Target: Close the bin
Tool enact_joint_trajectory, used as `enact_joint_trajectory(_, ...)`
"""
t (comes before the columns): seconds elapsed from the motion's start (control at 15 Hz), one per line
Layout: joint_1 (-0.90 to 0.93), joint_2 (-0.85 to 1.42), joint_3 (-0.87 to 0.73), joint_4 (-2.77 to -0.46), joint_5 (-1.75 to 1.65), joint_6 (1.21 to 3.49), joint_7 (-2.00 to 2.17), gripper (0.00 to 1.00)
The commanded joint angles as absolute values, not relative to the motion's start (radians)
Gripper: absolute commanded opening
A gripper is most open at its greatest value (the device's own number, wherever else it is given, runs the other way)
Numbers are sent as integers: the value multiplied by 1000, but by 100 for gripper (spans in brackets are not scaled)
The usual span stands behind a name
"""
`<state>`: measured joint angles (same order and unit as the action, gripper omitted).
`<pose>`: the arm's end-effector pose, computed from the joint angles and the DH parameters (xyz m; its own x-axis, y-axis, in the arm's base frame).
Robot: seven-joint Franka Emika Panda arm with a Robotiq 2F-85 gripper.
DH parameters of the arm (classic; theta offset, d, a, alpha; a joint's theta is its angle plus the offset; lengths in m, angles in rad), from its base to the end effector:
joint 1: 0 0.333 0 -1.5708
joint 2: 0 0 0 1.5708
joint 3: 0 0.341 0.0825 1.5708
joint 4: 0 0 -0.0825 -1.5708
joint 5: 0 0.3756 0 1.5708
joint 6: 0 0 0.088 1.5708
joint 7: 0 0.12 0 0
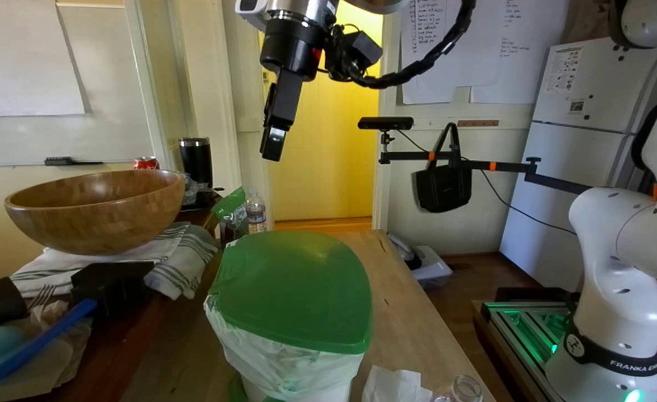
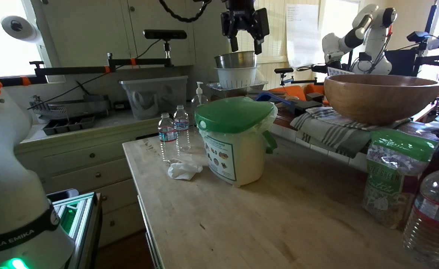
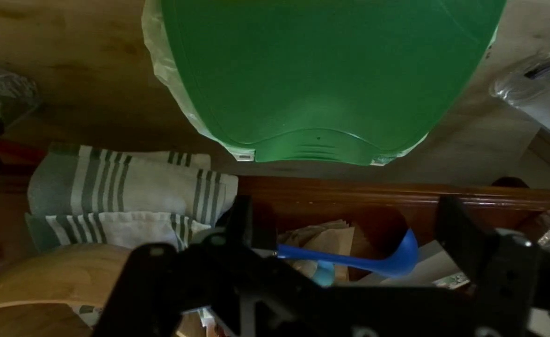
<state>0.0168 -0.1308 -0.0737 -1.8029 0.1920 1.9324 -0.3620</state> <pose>0.5354 -0.0175 0.6341 0.9244 0.2300 0.3043 0.2705 -0.9577 -0.0978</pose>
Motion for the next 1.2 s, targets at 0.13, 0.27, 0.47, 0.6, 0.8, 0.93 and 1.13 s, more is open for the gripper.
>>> enact_joint_trajectory(0.13,9,-160,-58,-1813,136,1884,-375,100)
enact_joint_trajectory(0.27,8,-183,-55,-1833,103,1881,-380,100)
enact_joint_trajectory(0.47,9,-212,-54,-1868,62,1868,-393,100)
enact_joint_trajectory(0.6,11,-234,-56,-1898,53,1869,-396,100)
enact_joint_trajectory(0.8,15,-262,-59,-1948,58,1891,-402,100)
enact_joint_trajectory(0.93,17,-276,-63,-1970,68,1893,-417,100)
enact_joint_trajectory(1.13,18,-295,-62,-2001,56,1907,-417,100)
